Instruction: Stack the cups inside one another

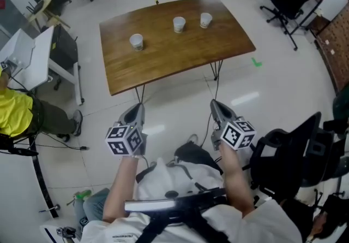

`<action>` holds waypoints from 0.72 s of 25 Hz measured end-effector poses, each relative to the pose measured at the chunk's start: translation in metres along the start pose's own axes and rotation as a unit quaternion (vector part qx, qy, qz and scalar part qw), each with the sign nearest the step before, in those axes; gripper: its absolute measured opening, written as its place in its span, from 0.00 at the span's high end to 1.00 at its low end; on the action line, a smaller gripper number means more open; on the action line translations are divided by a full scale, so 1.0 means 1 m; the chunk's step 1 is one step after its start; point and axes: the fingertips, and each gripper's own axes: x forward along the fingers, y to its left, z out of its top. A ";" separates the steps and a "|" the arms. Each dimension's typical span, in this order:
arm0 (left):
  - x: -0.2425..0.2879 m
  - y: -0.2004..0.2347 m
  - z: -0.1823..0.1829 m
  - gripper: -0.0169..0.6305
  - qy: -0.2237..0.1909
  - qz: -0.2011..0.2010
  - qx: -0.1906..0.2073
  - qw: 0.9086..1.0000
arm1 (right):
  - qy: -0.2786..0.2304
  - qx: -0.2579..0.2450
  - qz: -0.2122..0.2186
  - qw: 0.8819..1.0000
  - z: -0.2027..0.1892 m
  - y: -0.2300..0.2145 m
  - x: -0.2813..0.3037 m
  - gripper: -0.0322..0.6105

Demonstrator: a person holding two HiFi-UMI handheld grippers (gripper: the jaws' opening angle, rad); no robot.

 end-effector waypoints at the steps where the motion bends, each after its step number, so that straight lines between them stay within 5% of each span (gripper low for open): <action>1: 0.006 0.000 0.003 0.98 -0.003 0.007 -0.003 1.000 | 0.006 -0.001 0.007 1.000 0.004 -0.005 0.005 0.92; 11: 0.070 -0.038 0.020 0.98 -0.015 0.054 -0.008 0.998 | 0.061 -0.029 0.073 0.995 0.042 -0.068 0.033 0.91; 18: 0.094 -0.032 0.023 0.98 0.007 0.066 -0.006 0.998 | 0.071 -0.017 0.102 0.992 0.046 -0.071 0.070 0.91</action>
